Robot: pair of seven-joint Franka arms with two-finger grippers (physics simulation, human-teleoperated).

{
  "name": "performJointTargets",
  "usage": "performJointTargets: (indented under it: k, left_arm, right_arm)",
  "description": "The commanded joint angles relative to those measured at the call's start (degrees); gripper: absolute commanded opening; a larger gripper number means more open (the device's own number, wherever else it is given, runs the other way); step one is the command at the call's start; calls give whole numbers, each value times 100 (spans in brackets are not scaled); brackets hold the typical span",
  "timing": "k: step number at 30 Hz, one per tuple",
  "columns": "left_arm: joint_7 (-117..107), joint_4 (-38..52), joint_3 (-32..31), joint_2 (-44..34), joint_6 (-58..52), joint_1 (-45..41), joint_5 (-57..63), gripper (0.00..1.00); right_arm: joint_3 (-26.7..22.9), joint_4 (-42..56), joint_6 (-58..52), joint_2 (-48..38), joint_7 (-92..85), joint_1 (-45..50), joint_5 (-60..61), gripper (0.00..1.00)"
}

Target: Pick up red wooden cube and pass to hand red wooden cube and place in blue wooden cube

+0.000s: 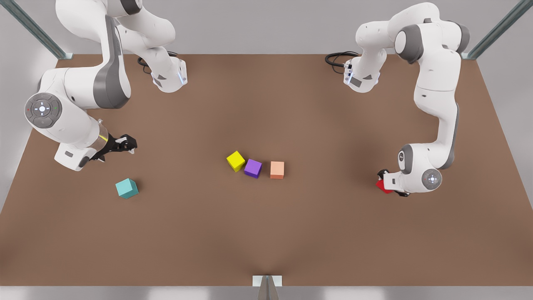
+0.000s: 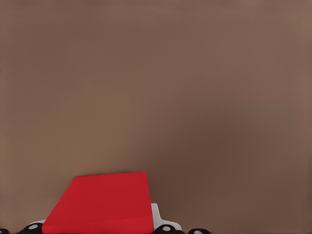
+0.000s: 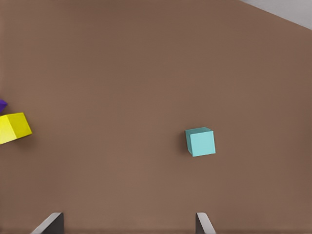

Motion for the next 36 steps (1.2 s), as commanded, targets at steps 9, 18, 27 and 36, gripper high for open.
performJointTargets:
  k: [9,18,27,36]
  left_arm:
    - [-6246,4048,-3068,1869,-2663,-678,-3289,66]
    - [-4734,4542,-3816,3224,-1960,-572,-5398,65]
    - [-4682,4533,-3834,3277,-1362,-616,-5513,66]
    - [-4673,4542,-3851,3294,-607,-704,-5513,65]
  right_arm:
    - [-3,196,-2,856,-2595,-68,1096,100]
    - [217,1303,69,3538,-8388,-33,6986,100]
    - [270,1207,1466,3705,-12748,309,7874,100]
    - [428,258,1553,3494,-13320,406,8788,100]
